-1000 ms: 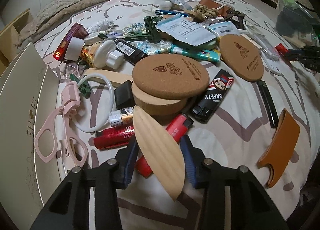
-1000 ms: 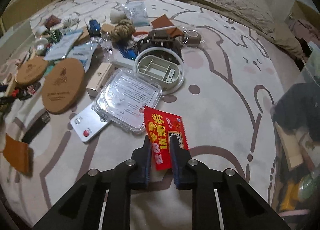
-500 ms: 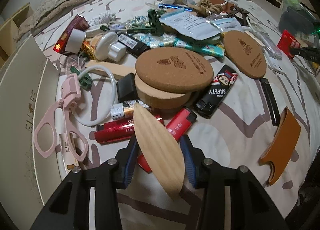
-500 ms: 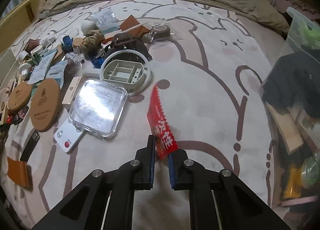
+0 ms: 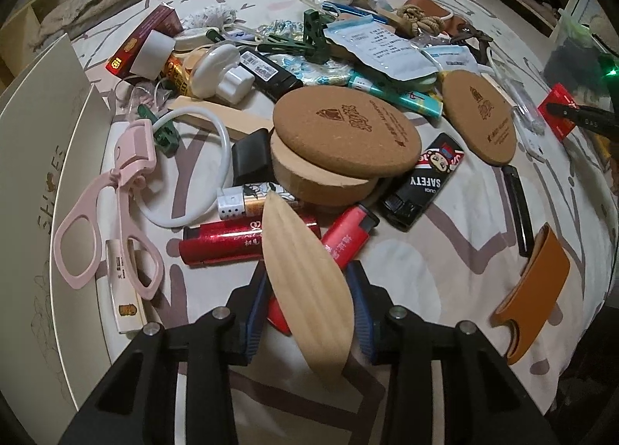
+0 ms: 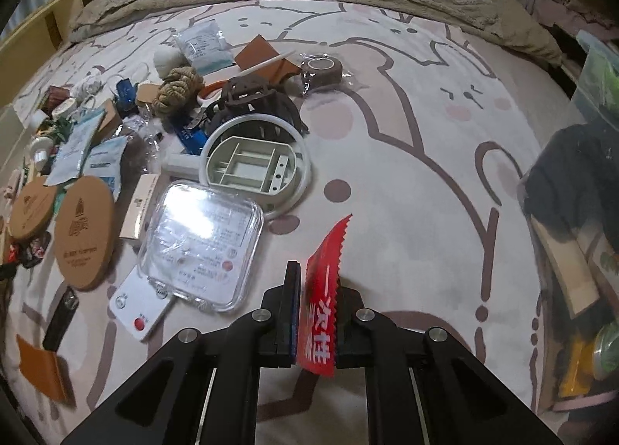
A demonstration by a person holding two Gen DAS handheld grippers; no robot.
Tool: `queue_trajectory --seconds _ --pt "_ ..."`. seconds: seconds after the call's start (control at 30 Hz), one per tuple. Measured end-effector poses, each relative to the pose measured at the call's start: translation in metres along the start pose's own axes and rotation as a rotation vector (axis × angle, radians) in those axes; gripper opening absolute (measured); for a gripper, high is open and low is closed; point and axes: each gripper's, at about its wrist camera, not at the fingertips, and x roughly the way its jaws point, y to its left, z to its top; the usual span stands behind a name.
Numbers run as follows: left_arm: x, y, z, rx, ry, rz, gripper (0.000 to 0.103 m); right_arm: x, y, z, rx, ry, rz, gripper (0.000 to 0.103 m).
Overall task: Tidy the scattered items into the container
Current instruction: 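Lift the wooden leaf piece and red packet off the bed with both grippers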
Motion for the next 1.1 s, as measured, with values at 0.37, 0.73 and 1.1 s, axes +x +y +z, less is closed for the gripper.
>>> queue_trajectory --seconds 0.37,0.73,1.1 --pt "-0.018 0.010 0.000 -0.035 -0.038 -0.030 0.035 -0.025 0.005 0.001 -0.001 -0.055 0.060 0.005" --pt "-0.034 0.019 0.003 -0.052 -0.081 -0.005 0.035 -0.061 0.033 -0.006 -0.054 -0.132 0.140 0.005" --pt "-0.056 0.020 0.009 -0.055 -0.137 0.062 0.035 -0.087 0.060 0.002 -0.082 -0.162 0.214 0.005"
